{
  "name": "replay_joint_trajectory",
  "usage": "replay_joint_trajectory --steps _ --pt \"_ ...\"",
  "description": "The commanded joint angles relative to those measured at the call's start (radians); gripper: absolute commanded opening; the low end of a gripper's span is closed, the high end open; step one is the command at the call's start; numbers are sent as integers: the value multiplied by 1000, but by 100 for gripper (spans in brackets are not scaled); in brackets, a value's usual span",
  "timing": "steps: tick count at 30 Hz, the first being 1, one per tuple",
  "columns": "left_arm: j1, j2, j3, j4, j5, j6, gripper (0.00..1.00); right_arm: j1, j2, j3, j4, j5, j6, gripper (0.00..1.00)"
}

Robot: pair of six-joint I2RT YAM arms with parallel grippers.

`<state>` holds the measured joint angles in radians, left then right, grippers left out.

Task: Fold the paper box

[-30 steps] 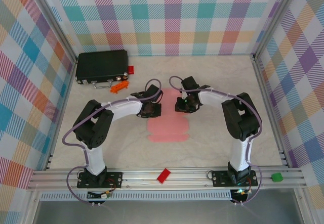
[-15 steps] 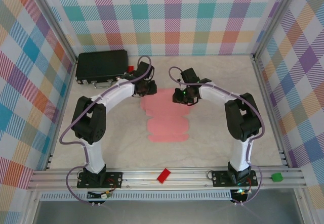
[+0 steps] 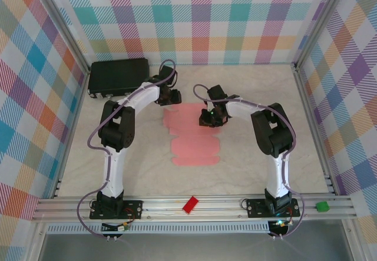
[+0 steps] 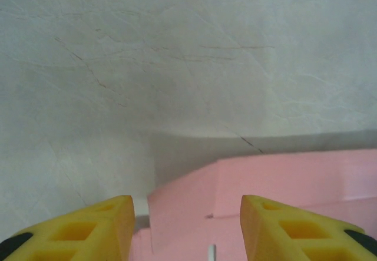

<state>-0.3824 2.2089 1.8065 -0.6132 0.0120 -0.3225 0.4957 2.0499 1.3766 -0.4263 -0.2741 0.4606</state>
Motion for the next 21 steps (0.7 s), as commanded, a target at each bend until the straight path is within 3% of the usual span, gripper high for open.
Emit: replay_joint_trajectory --steps 1,10,21 --pt "8 33 70 -78 -20 13 51 -5 19 6 10 -26 11 16" --pt "9 86 124 -125 56 20 50 -5 36 10 8 -26 20 16" --pt "10 66 140 -141 116 19 40 -3 45 11 12 -28 38 16"
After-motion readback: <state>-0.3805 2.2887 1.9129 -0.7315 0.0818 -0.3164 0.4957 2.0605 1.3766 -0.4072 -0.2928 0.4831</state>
